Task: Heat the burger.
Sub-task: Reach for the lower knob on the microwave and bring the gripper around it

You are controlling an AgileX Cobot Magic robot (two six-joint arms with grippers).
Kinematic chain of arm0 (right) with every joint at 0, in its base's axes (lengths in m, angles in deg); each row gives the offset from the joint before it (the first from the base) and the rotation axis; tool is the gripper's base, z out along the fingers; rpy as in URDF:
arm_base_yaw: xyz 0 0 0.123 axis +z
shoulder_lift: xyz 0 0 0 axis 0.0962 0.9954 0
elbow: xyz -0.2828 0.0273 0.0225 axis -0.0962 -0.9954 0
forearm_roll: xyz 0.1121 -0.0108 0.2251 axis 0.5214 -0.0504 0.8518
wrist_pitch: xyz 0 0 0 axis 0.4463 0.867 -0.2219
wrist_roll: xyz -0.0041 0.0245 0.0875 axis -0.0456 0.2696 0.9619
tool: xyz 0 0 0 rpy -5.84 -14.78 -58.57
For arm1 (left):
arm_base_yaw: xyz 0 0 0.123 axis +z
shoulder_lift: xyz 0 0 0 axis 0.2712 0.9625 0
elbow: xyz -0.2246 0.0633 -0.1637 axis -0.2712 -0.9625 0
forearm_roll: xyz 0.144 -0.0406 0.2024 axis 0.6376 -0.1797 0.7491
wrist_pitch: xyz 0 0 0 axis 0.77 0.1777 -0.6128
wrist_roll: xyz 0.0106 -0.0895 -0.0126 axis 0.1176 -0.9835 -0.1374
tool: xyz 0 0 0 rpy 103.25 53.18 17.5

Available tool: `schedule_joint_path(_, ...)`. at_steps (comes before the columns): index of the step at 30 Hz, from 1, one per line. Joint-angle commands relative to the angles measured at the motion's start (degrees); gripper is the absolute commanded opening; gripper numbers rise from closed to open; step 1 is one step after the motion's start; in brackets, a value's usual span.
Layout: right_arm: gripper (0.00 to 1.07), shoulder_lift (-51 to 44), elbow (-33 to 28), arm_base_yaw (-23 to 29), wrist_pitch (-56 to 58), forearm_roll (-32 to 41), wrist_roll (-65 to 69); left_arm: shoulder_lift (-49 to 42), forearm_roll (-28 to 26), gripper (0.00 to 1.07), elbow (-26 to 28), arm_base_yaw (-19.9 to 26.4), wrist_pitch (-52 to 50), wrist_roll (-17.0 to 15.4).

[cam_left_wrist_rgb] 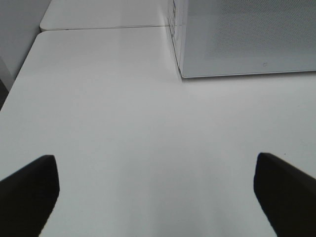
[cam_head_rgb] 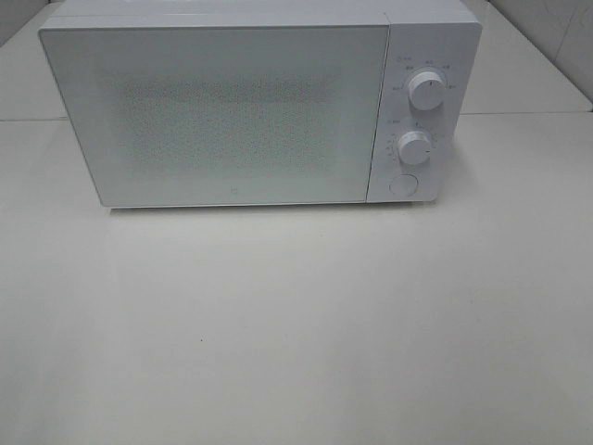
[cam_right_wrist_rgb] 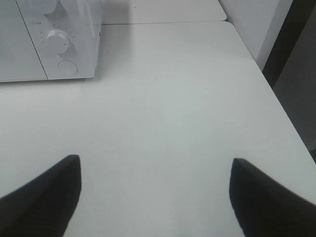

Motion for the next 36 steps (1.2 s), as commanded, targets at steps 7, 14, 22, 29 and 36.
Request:
schedule_joint_path(7,0.73,-1.43,-0.06,-0.29,-0.34,0.23,0.11,-1.66,0.23,1.05,-0.17,0.23,0.06,-0.4)
schedule_joint_path(14,0.73,-1.43,-0.06,-0.29,-0.34,0.23,0.11,-1.66,0.23,1.05,-0.17,0.23,0.06,-0.4)
schedule_joint_path(22,0.73,-1.43,-0.06,-0.29,-0.34,0.23,0.11,-1.78,0.46,1.04,-0.17,0.4,0.06,-0.4)
schedule_joint_path(29,0.73,-1.43,-0.06,-0.29,-0.34,0.23,0.11,-1.78,0.52,1.04,-0.17,3.21,0.06,-0.29)
schedule_joint_path(36,0.73,-1.43,-0.06,-0.29,-0.34,0.23,0.11,-1.78,0.52,1.04,-0.17,3.27,0.06,-0.17)
